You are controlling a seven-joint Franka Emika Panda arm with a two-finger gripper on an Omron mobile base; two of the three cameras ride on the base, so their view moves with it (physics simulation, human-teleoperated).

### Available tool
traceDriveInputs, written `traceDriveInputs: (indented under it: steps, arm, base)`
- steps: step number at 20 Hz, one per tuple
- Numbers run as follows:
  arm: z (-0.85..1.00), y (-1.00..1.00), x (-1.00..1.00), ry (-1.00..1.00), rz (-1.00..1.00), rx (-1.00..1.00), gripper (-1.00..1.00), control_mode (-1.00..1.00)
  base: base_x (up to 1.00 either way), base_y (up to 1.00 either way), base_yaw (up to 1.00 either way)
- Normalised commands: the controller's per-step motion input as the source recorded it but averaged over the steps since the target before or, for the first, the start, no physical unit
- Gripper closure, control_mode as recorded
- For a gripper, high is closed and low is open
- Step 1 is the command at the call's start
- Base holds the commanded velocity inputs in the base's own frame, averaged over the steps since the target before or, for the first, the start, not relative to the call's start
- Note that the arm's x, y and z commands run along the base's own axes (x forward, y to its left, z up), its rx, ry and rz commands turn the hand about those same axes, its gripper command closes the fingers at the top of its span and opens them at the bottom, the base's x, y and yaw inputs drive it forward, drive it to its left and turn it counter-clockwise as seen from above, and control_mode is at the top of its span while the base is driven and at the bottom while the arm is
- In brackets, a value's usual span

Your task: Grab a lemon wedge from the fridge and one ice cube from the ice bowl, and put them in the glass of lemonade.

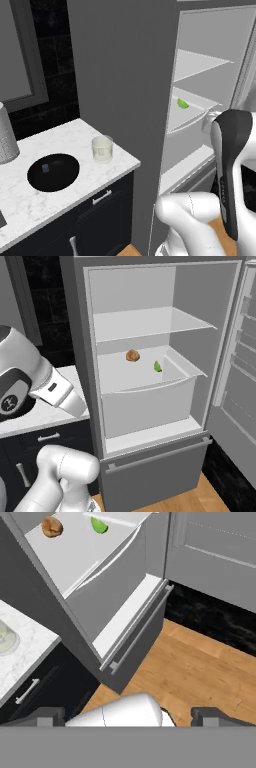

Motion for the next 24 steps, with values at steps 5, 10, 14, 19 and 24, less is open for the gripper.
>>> traceDriveInputs:
  steps: [5,10,14,19,24]
  arm:
    - [-0.02,0.21,0.00,0.10,0.00,0.00,-1.00,-1.00]
    - [-0.18,0.12,-0.05,-0.04,0.00,-0.02,-1.00,-1.00]
    - [-0.11,0.02,-0.11,-0.11,0.00,-0.01,-1.00,-1.00]
    - [-0.06,0.01,-0.08,-0.11,0.00,0.00,-1.00,-1.00]
    - [0.00,-0.01,-0.07,-0.10,0.00,0.00,-1.00,-1.00]
  base:
    - [0.00,0.00,0.00]
    - [0.00,0.00,0.00]
    - [0.00,0.00,0.00]
    - [0.00,0.00,0.00]
    - [0.00,0.00,0.00]
